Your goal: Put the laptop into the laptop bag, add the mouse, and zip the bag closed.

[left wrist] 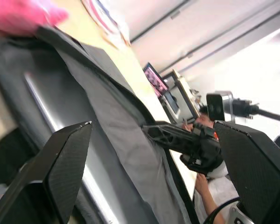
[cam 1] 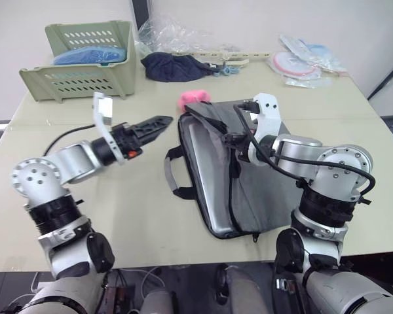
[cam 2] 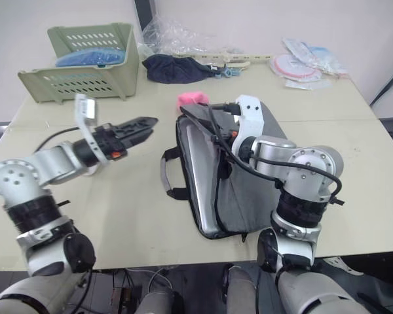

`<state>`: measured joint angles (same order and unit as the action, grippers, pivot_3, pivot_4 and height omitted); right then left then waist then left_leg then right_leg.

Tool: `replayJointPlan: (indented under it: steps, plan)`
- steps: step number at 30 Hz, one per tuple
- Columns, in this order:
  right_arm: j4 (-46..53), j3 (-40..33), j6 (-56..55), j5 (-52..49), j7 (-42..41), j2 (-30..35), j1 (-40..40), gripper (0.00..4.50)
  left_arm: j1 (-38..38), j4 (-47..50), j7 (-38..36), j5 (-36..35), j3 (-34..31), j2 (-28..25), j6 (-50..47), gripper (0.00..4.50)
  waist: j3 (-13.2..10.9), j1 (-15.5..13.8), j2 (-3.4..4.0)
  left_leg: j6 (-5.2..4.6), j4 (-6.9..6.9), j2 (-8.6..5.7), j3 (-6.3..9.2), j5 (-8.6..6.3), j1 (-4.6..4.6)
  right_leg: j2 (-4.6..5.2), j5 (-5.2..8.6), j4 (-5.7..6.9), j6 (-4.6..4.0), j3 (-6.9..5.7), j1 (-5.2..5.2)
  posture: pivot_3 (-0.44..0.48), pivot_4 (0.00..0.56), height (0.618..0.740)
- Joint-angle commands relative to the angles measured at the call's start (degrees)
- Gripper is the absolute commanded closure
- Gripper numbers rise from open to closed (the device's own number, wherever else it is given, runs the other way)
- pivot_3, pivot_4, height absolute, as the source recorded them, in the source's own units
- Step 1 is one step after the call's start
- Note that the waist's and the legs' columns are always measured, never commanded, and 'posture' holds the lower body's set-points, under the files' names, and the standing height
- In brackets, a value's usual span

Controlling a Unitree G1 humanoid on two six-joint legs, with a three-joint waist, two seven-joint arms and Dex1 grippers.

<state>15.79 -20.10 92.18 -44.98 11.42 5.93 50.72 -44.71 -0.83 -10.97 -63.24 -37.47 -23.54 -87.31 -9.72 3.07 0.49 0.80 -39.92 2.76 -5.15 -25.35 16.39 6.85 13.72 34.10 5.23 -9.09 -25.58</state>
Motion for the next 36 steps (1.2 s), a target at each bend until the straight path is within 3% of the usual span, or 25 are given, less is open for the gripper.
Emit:
replayJointPlan:
  steps: [1, 2, 6, 12, 16, 20, 27, 30, 36]
  plan:
    - [1.6, 0.2, 0.3, 0.7, -0.9, -0.4, 0.5, 3.49, -1.2, 0.1, -1.9, -1.6, -1.1, -5.2, 0.2, 0.0, 0.0, 0.1, 0.0, 0.0, 0.0, 0.0, 0.0, 0.0, 0.0, 0.0, 0.0, 0.0, 0.0, 0.0, 0.0, 0.0, 0.15, 0.74]
    - [1.6, 0.4, 0.3, 0.6, -1.2, -0.6, 0.5, 2.93, -1.1, -0.1, -2.2, -1.5, -0.8, -5.8, 0.5, 0.0, 0.0, 0.1, 0.0, 0.01, 0.02, 0.0, -0.01, 0.0, -0.03, 0.0, 0.0, 0.01, 0.0, -0.01, 0.0, 0.0, 0.15, 0.74]
    - [2.0, 1.4, 0.3, 1.2, -2.4, -0.2, 1.1, 1.38, -0.9, -0.4, -2.5, -1.9, 0.0, -5.8, 1.2, 0.0, 0.0, 0.1, 0.0, 0.01, 0.04, -0.02, -0.02, -0.01, -0.06, 0.0, 0.0, 0.0, 0.0, 0.01, 0.01, 0.0, 0.15, 0.74]
    - [4.0, 0.6, 0.3, 0.0, -3.8, -0.7, 3.4, 1.38, 0.0, 0.4, -3.3, -2.0, 1.4, -5.5, 1.7, 0.0, 0.0, 0.5, 0.0, 0.02, 0.08, -0.02, -0.04, -0.01, -0.09, -0.01, 0.0, 0.01, 0.0, 0.01, 0.01, 0.0, 0.15, 0.74]
    - [5.7, 0.1, 0.3, -2.1, -5.5, -0.2, 6.5, 1.38, 0.2, 0.2, -6.4, -1.1, 1.9, -9.3, 3.0, 0.0, 0.0, 0.9, 0.0, 0.02, 0.1, -0.02, -0.06, -0.01, -0.11, -0.01, 0.0, 0.01, 0.0, 0.02, 0.0, 0.0, 0.15, 0.74]
    - [7.2, 6.6, -3.2, -2.1, -14.1, 9.5, 7.3, 1.38, 1.5, 0.9, -10.8, 0.4, 3.0, -15.4, 4.4, 0.0, 0.0, 1.6, 0.01, 0.03, 0.1, -0.02, -0.05, 0.0, -0.12, -0.01, 0.0, 0.06, 0.0, 0.02, -0.01, 0.0, 0.15, 0.74]
    - [7.7, 14.5, -19.1, -0.5, -40.2, 31.0, 6.2, 1.38, 13.8, 3.6, -28.6, 9.3, 6.8, -35.5, 15.4, 0.0, -0.1, 2.0, 0.04, 0.09, 0.37, -0.02, -0.14, -0.01, -0.27, -0.06, 0.02, -0.02, -0.03, 0.01, -0.04, 0.0, 0.15, 0.74]
    - [7.0, 16.0, -24.3, -0.3, -48.3, 35.6, 6.1, 1.38, 20.2, 3.7, -36.6, 13.3, 7.4, -41.7, 21.3, 0.0, -0.1, 1.9, 0.04, 0.12, 0.52, -0.01, -0.2, -0.02, -0.27, -0.08, 0.03, -0.1, -0.05, 0.03, -0.09, 0.0, 0.15, 0.74]
    - [3.6, 20.4, -32.7, 3.6, -59.1, 41.8, 6.3, 1.38, 26.9, 0.9, -49.6, 14.7, 3.2, -46.9, 27.8, 0.0, -0.1, 1.3, 0.02, 0.13, 0.62, 0.01, -0.3, -0.02, -0.22, -0.05, 0.04, -0.22, -0.06, 0.06, -0.12, 0.0, 0.15, 0.74]
